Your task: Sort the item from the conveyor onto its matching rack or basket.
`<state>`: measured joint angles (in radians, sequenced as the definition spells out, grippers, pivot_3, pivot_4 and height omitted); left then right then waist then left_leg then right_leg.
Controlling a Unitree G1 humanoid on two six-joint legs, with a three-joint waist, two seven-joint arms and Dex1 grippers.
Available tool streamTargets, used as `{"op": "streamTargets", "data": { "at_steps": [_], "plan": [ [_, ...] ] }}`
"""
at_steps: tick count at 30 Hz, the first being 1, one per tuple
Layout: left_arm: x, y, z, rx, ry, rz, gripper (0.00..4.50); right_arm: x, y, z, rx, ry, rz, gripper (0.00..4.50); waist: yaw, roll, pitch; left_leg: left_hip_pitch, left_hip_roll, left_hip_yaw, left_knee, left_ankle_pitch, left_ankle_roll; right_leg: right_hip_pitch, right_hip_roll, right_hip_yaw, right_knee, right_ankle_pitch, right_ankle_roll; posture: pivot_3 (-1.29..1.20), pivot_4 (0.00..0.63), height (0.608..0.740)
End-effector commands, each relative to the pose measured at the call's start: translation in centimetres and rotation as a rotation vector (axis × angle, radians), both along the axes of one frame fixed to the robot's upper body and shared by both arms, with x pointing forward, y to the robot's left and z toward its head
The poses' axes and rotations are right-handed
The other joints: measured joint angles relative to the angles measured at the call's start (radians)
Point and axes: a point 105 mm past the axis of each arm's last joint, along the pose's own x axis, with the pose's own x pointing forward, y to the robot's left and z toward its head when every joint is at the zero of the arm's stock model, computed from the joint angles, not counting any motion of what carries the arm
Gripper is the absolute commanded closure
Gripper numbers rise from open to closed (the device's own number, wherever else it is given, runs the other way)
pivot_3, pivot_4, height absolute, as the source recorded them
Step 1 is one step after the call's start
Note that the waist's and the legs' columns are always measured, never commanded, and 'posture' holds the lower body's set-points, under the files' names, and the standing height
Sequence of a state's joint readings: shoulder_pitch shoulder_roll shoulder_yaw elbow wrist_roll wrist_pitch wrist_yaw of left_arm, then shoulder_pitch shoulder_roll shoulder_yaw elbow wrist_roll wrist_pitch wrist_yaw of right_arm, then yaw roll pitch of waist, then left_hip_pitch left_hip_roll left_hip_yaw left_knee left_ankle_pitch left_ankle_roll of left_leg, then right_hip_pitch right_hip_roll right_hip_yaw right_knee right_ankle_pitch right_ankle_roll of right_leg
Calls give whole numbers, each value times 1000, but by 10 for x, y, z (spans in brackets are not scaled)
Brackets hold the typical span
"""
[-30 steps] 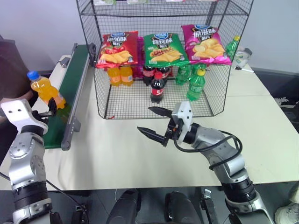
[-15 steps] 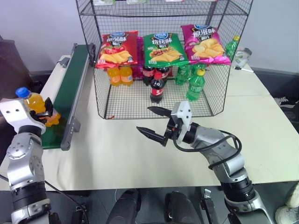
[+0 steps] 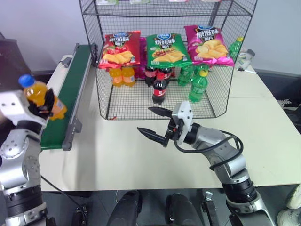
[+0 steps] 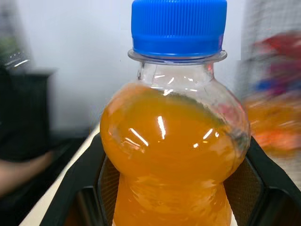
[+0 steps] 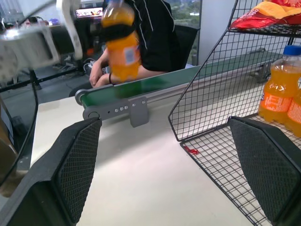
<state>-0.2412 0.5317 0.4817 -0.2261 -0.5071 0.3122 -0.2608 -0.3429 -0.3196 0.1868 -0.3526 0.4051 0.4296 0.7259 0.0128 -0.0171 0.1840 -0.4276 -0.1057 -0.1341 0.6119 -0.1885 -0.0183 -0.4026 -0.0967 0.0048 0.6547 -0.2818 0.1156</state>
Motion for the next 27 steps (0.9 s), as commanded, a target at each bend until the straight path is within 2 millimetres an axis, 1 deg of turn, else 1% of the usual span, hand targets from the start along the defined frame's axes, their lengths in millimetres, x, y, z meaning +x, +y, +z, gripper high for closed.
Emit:
{"op": "streamTargets", "data": {
  "at_steps": [1, 2, 5, 7, 10, 12, 14, 16, 19, 22, 27],
  "plan": [
    [-1, -46, 20, 56, -45, -183, 2065, -1, -8, 19, 7, -102, -22, 0, -3, 0, 0, 0, 0, 0, 0, 0, 0, 0, 0, 0, 0, 0, 0, 0, 150, 740],
    [1, -56, 18, 43, -39, -222, 2065, 1, -11, 19, -1, -108, -32, 0, -4, 0, 0, 0, 0, 0, 0, 0, 0, 0, 0, 0, 0, 0, 0, 0, 150, 740],
    [11, -98, -1, 61, 21, -338, 2065, 7, -26, 18, -25, -119, -87, 0, -3, 0, 0, 0, 0, 1, -1, 0, 0, 1, 1, 0, 0, 0, 0, 0, 150, 740],
    [17, -113, -10, 43, 47, -369, 2065, 9, -31, 18, -34, -125, -107, 0, -4, 0, 0, 0, 0, 1, 0, 0, 0, 4, 1, 0, 0, 0, 0, 0, 150, 740],
    [32, -139, -34, 39, 98, -407, 2065, 11, -39, 19, -47, -138, -142, 0, -2, 1, 0, 0, 0, 1, -1, 0, 0, 4, 1, 0, 0, 0, 0, 0, 150, 740],
    [45, -144, -45, 32, 115, -376, 2065, 11, -41, 19, -50, -142, -154, 0, -2, 1, 0, 0, 0, 0, 0, 0, 0, 4, 1, 0, 0, 0, 0, 0, 150, 740],
    [62, -142, -56, 27, 135, -301, 2065, 11, -42, 19, -50, -145, -161, 0, -3, 0, 0, 0, 0, 1, 0, 0, 0, 4, 1, -1, 0, 0, 0, 0, 150, 740],
    [75, -140, -62, 34, 135, -238, 2065, 10, -42, 19, -49, -146, -166, 0, -3, 0, 0, 0, 0, 1, 0, 0, 0, 4, 1, -1, 0, 0, 0, 0, 150, 740],
    [90, -142, -63, 11, 87, -196, 2065, 9, -42, 19, -48, -148, -172, 0, -1, 0, 0, 0, 0, 1, 0, 0, 0, 4, 1, -1, 0, 0, 0, 0, 150, 740],
    [103, -150, -63, 4, 49, -187, 2065, 9, -43, 19, -48, -150, -179, 0, 2, 0, 1, 0, -1, 0, 1, 0, 0, 5, 1, -2, 0, 0, 0, 0, 150, 740],
    [117, -146, -66, 2, 20, -124, 2065, 9, -44, 19, -50, -153, -189, 0, 0, 0, 1, 0, -1, 0, 1, 0, 0, 5, 1, -2, 0, 0, 1, 0, 150, 740]
  ]
}}
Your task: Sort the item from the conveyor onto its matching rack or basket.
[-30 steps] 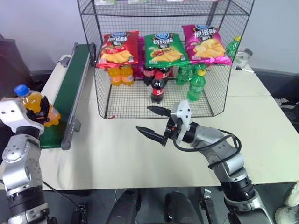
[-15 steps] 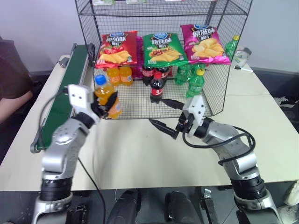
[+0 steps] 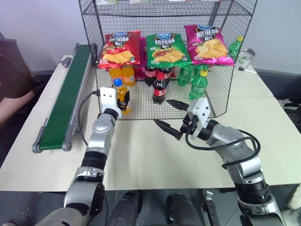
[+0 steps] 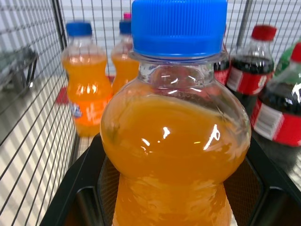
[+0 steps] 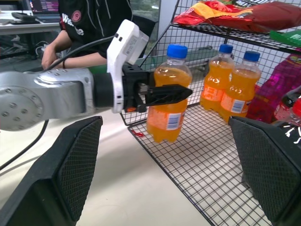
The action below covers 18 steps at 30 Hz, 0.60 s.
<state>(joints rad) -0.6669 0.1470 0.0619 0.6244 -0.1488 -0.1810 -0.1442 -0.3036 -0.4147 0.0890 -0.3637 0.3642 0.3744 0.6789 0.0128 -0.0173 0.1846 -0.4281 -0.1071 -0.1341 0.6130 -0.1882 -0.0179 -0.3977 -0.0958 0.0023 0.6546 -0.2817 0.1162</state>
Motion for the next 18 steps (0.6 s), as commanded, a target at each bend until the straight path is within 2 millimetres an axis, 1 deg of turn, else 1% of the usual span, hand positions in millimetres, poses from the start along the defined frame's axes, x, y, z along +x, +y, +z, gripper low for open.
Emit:
{"op": "streamTargets", "data": {
  "at_steps": [1, 8, 12, 14, 15, 16, 18],
  "plan": [
    [7, 7, 24, 1, -120, 60, 2065, -5, -1, 15, 5, -74, -2, 0, -2, 0, 0, 0, 0, 0, 0, 0, 0, 0, 0, 0, 0, 0, 0, 0, 150, 740],
    [17, 11, 13, -47, -96, 101, 2065, -4, -2, 16, 11, -86, -12, 0, -3, 0, 0, 0, 0, 0, 0, 0, 0, 0, 1, 0, 0, 0, 0, 0, 150, 740],
    [19, 8, 8, -74, -69, 61, 2065, -4, -1, 17, 9, -88, -9, 0, -1, 0, 0, 0, 0, 0, 0, 0, 0, 0, 1, 0, 0, 0, 0, 0, 150, 740],
    [20, 9, 7, -85, -60, 56, 1027, -4, -1, 17, 5, -87, -8, 0, -2, 0, 0, 0, 0, 0, 0, 0, 0, 0, 1, -1, 0, 0, 0, 0, 150, 740],
    [20, 9, 7, -84, -61, 57, 735, -4, -2, 16, 4, -86, -7, 0, -3, 0, 0, 0, 0, 0, 0, 0, 0, 0, 1, -1, 0, 0, 0, 0, 150, 740],
    [21, 9, 7, -83, -62, 56, 59, -4, -2, 16, 3, -85, -7, 0, -3, 0, 0, 0, 0, 0, 0, 0, 0, 0, 1, -1, 0, 0, 0, 0, 150, 740],
    [20, 10, 8, -76, -71, 54, 59, -5, -3, 16, -1, -80, -6, 0, -3, 0, 0, 0, 0, 0, 0, 0, 0, 0, 1, -1, 1, 0, 0, 0, 150, 740]
  ]
}}
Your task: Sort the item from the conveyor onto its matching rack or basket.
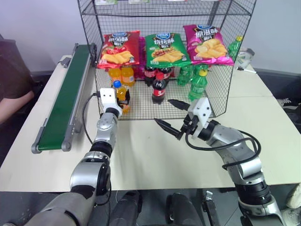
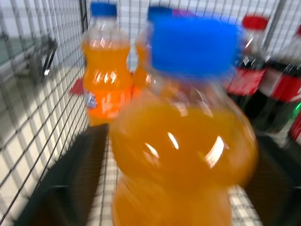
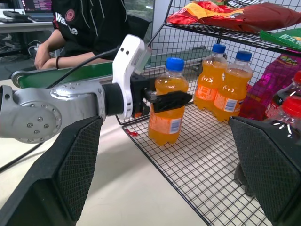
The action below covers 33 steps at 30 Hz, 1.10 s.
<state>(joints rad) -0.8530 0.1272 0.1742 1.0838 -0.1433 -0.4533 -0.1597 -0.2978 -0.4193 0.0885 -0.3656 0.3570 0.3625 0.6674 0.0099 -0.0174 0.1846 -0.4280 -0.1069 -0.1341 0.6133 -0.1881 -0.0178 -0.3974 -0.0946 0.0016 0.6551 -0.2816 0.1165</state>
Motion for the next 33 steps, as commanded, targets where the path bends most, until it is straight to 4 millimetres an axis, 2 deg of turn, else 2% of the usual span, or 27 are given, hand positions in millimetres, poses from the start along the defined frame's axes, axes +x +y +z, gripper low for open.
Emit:
{"op": "streamTargets", "data": {
  "at_steps": [1, 7, 14, 22, 25, 29, 33],
  "plan": [
    [1, 2, 20, 6, -78, -1, 59, -5, -2, 15, 1, -68, 10, 0, 0, 0, 0, 0, 0, 0, 0, 0, 0, 0, 0, 0, 0, 0, 0, 0, 150, 740],
    [-6, 4, 22, -15, -111, -29, 59, -6, -2, 15, -2, -65, 10, 0, -2, 0, 0, 0, 0, 0, 0, 0, 0, 0, 0, 0, 0, 0, 0, 0, 150, 740],
    [-22, 18, 27, 33, -145, 12, 59, -6, -3, 15, -1, -67, 9, 0, -4, 0, 0, 0, 0, 0, 0, 0, 0, 0, 0, 0, 0, 0, 0, 0, 150, 740],
    [-55, 23, 38, 50, -103, -47, 59, -5, -3, 17, -3, -71, 18, 0, -5, 0, 0, 1, 1, 0, 0, 0, 0, 0, 0, 1, 1, 0, 0, 0, 150, 740],
    [-76, 22, 49, 104, -104, -139, 59, -3, -4, 20, -10, -77, 24, 0, -6, 1, 0, 1, 0, 0, 0, 0, 0, 0, 0, 1, 1, 0, 0, 0, 150, 740],
    [-101, 22, 48, 152, -22, -301, 59, 1, -11, 24, -22, -83, 15, 0, -7, 1, -1, 1, 1, 0, -1, 0, 0, 0, 0, 2, 1, 0, -1, 0, 150, 740],
    [-121, 49, 46, 234, 71, -345, 59, 3, -30, 23, -61, -64, -3, 0, -6, 1, -1, 1, 1, 0, -1, 0, 0, 0, -1, 2, 0, 0, -1, 0, 150, 740]
  ]
}}
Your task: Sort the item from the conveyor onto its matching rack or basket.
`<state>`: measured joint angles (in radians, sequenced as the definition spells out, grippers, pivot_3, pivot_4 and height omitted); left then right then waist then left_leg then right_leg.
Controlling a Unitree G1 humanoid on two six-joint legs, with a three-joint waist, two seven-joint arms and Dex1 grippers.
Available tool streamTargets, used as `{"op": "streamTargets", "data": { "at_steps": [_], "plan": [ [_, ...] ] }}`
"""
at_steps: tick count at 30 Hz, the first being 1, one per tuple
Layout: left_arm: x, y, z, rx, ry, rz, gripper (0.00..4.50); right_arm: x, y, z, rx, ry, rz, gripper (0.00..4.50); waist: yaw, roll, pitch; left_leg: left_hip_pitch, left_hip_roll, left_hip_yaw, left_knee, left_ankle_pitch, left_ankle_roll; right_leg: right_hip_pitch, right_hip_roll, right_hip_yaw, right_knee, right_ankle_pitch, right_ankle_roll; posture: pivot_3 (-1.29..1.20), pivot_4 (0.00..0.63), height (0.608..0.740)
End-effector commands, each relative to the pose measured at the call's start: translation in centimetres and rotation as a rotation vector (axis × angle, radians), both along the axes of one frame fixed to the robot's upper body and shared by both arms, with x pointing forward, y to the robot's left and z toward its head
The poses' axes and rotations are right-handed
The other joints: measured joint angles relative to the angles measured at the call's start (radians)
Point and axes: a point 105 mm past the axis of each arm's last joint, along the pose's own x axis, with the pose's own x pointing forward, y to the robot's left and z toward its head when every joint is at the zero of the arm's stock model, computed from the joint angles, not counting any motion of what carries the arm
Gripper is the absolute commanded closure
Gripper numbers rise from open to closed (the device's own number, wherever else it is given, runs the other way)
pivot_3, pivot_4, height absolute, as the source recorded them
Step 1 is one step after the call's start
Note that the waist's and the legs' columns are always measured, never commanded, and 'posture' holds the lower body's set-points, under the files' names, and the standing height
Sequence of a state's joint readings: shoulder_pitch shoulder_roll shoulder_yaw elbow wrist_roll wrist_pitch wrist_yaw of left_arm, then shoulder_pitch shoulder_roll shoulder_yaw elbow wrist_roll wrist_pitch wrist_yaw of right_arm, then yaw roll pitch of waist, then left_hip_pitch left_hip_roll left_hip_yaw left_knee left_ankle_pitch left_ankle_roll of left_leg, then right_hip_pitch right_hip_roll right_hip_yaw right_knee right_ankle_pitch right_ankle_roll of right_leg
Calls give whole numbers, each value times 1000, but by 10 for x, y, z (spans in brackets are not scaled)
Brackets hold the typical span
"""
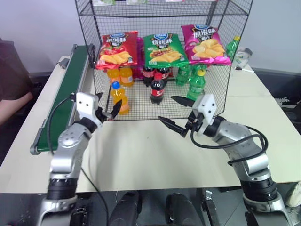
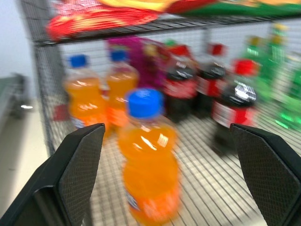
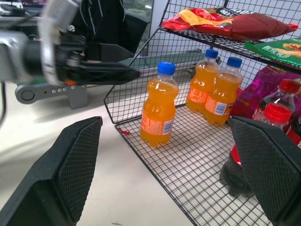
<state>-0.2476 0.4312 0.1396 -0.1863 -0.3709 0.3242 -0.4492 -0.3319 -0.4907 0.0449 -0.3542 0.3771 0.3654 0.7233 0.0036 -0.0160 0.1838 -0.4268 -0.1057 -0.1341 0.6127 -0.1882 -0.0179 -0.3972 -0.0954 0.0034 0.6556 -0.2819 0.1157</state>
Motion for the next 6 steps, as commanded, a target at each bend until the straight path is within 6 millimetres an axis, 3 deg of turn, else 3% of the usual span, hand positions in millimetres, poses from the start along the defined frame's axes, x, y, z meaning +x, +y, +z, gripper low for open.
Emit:
{"op": "streamTargets", "data": {
  "at_steps": [1, 6],
  "plan": [
    [-17, 20, 14, 54, 10, -33, 59, 1, -19, 11, -16, -26, -15, 0, 1, 0, 0, 0, 0, 0, 0, 0, 0, 0, 0, 0, 0, 0, 0, 0, 150, 740],
    [-24, 38, 17, 85, 36, -13, 59, -1, -34, 7, -50, 5, -27, 0, 7, 0, 0, 0, 0, 0, 0, 0, 0, 0, -1, 0, 0, 0, 0, 0, 150, 740]
  ]
}}
